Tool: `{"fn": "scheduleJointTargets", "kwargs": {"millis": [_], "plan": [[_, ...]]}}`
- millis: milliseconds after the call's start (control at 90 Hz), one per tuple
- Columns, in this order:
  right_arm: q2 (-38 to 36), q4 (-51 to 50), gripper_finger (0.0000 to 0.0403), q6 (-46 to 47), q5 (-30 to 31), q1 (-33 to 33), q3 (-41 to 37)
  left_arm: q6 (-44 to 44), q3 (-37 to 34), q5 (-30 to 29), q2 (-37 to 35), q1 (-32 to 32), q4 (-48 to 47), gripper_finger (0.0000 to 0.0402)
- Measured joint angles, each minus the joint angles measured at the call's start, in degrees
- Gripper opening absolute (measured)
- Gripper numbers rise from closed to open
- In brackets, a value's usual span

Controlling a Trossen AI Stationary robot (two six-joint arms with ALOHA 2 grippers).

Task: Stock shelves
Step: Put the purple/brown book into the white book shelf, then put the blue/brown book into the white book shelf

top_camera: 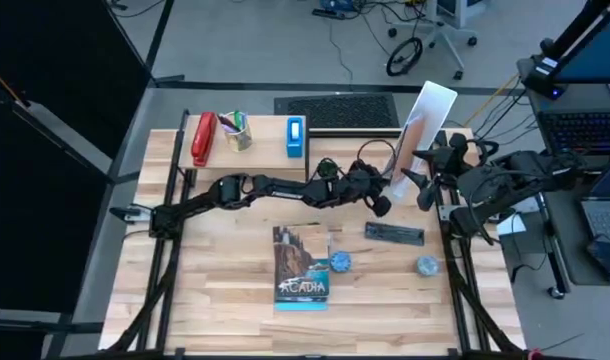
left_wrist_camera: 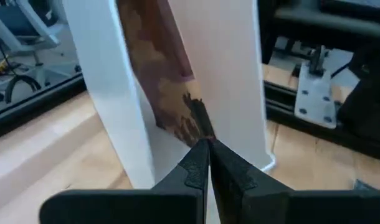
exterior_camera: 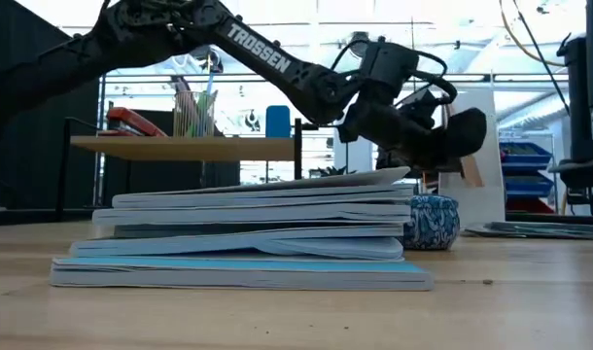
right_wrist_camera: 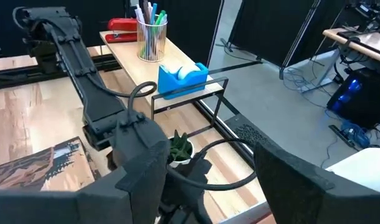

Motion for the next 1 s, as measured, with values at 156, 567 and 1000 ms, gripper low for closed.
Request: {"fn": "scheduleJointTargets", "kwargs": {"millis": [156, 567, 1000], "plan": [[0.0, 0.0, 0.0219, 0.0, 0.0, 0.0, 0.0, 0.0, 0.0, 0.2, 0.0, -0.2, 0.1, 0.0000], [0.0, 0.0, 0.0220, 0.0, 0.1, 0.0, 0.0, -0.1, 0.0, 0.8, 0.6, -0.4, 1.0, 0.0000], [0.0, 0.1, 0.0220, 0.0, 0.1, 0.0, 0.0, 2.5, 0.0, 0.7, -1.3, -2.3, 0.1, 0.0000]]}}
